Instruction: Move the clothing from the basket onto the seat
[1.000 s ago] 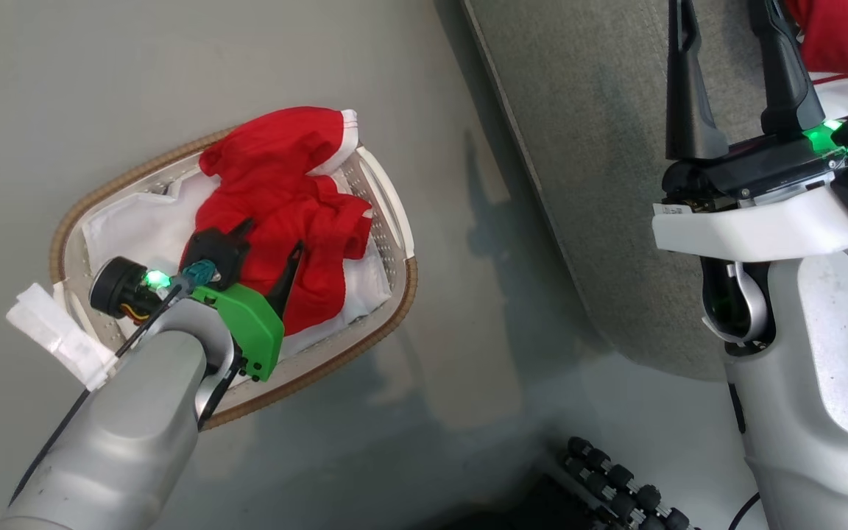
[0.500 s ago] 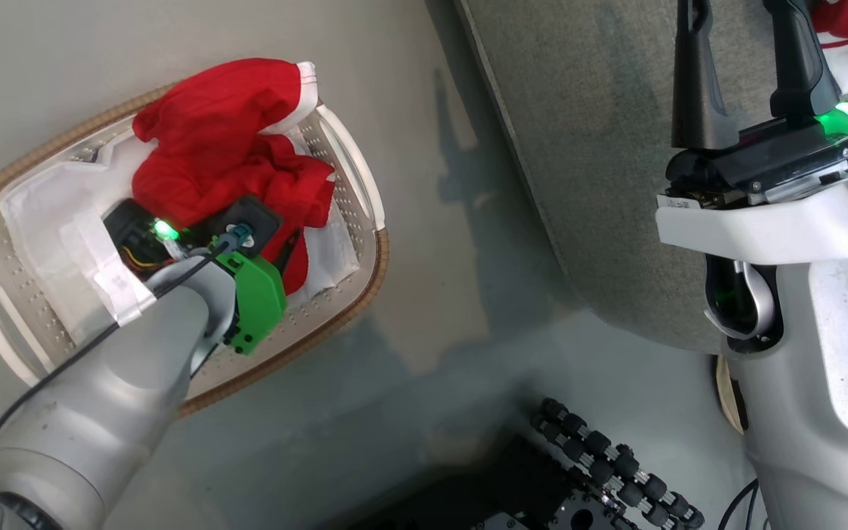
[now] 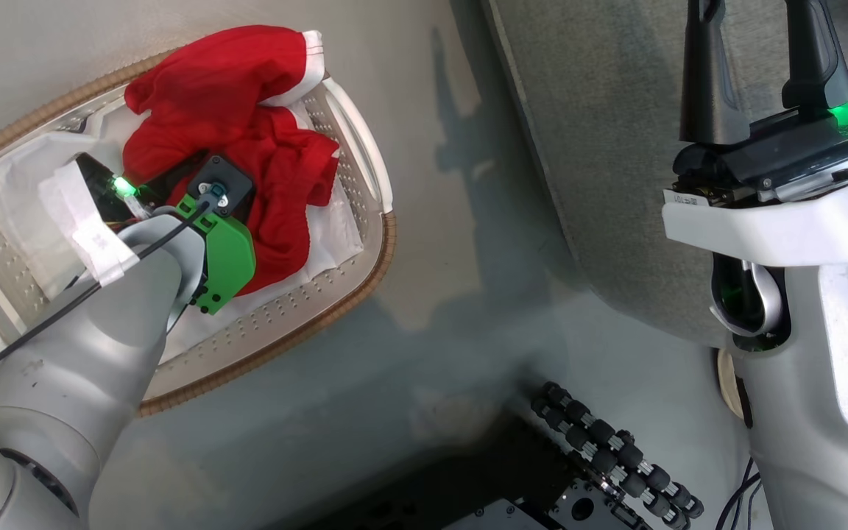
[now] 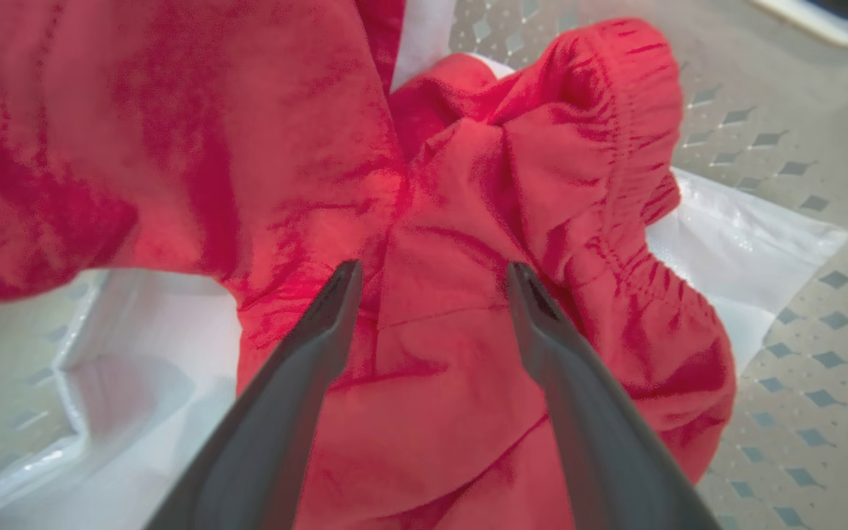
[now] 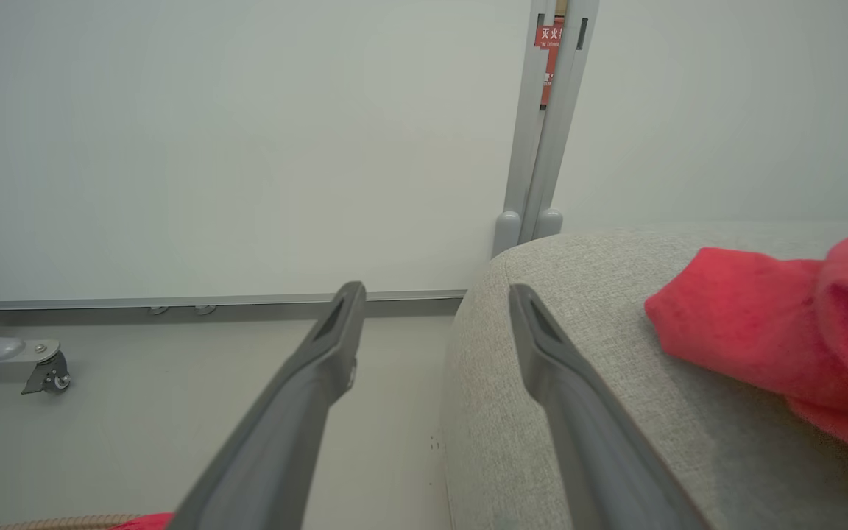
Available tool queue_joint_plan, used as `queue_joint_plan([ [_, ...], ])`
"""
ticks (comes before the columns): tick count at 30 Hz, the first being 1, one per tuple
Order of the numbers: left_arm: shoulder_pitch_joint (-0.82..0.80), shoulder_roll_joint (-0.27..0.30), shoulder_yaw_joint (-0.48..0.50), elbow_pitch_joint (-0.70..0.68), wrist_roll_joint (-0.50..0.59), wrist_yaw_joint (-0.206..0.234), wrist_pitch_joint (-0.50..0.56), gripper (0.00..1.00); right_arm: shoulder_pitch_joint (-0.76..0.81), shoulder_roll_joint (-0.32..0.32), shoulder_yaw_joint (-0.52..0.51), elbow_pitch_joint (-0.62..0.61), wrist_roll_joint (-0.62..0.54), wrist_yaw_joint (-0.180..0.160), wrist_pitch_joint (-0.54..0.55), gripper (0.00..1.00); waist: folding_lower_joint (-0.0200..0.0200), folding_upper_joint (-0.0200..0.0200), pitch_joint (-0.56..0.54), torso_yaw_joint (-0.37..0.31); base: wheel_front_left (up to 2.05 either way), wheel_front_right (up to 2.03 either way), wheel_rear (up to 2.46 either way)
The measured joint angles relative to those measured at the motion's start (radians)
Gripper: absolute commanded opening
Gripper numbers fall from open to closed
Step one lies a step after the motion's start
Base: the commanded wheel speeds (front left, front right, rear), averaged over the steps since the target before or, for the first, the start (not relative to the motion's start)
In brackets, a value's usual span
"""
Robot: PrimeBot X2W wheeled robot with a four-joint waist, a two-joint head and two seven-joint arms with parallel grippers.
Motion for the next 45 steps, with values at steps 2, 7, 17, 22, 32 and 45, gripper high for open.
queue_joint_plan([
  [2,-0.009,-0.003,-0.006,0.016,0.000,-0.005,0.008,1.00,0.001,0.000,0.000,-0.003,-0.001,0.000,0.000,1.00,0.0000,0.0000,0.008,0.004,0.00,0.00,0.00],
  [7,-0.017,-0.004,-0.018,0.044,-0.007,-0.015,0.042,1.00,0.003,0.000,-0.003,-0.008,-0.001,0.000,0.000,1.00,0.0000,0.0000,0.027,0.014,0.00,0.00,0.00],
  [17,-0.017,-0.002,-0.051,0.060,-0.016,-0.019,0.124,1.00,0.004,0.000,-0.002,-0.011,0.000,0.000,0.000,1.00,0.0000,0.0000,0.047,0.028,0.00,0.00,0.00],
  [22,-0.016,0.002,-0.067,0.043,-0.028,-0.020,0.169,1.00,0.007,0.000,-0.002,-0.014,0.002,0.000,0.000,1.00,0.0000,0.0000,0.048,0.028,0.00,0.00,0.00],
  [32,-0.004,0.037,-0.081,0.001,-0.053,-0.020,0.236,0.08,0.007,0.000,-0.001,-0.013,0.011,0.000,0.000,1.00,0.0000,0.0000,0.047,0.025,0.00,0.00,0.00],
  [45,0.012,0.077,-0.087,-0.049,-0.105,-0.020,0.175,0.00,-0.005,0.000,0.024,0.009,0.029,0.000,0.000,1.00,-0.0001,0.0000,0.016,0.015,0.00,0.00,0.00],
])
